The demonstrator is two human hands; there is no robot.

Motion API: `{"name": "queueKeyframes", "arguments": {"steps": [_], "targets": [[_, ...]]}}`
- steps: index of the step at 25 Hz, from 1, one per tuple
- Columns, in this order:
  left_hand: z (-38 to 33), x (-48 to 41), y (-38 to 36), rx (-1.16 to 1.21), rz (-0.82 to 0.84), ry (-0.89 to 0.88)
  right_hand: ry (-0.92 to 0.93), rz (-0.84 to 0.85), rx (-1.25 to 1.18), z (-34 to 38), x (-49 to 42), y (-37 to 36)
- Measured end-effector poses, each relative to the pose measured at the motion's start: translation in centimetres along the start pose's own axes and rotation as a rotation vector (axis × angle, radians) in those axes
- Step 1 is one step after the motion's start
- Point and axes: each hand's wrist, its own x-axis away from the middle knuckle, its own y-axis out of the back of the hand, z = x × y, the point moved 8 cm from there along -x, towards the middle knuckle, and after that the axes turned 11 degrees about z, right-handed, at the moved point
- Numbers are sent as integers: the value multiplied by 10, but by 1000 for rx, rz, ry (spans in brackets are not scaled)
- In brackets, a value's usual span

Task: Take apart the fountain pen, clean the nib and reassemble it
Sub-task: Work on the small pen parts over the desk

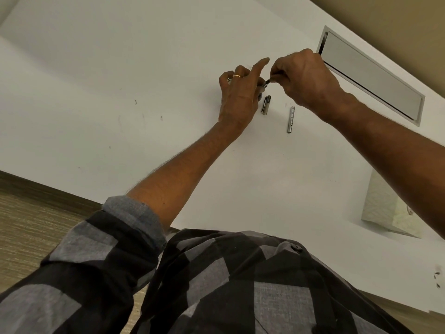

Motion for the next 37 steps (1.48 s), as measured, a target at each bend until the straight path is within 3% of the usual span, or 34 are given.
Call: {"name": "queueKeyframes", "arguments": {"steps": [11,19,28,37], "targets": [[-6,4,16,69,-22,-39,13,-47,-40,0,7,6],[-4,6,13,80,-35,-15,-85,-3,94,8,4,2],[1,1,8,298,33,87,-157,39,172,7,1,5],[-1,4,11,361,10,109,116,110,38,19,3,8]]}}
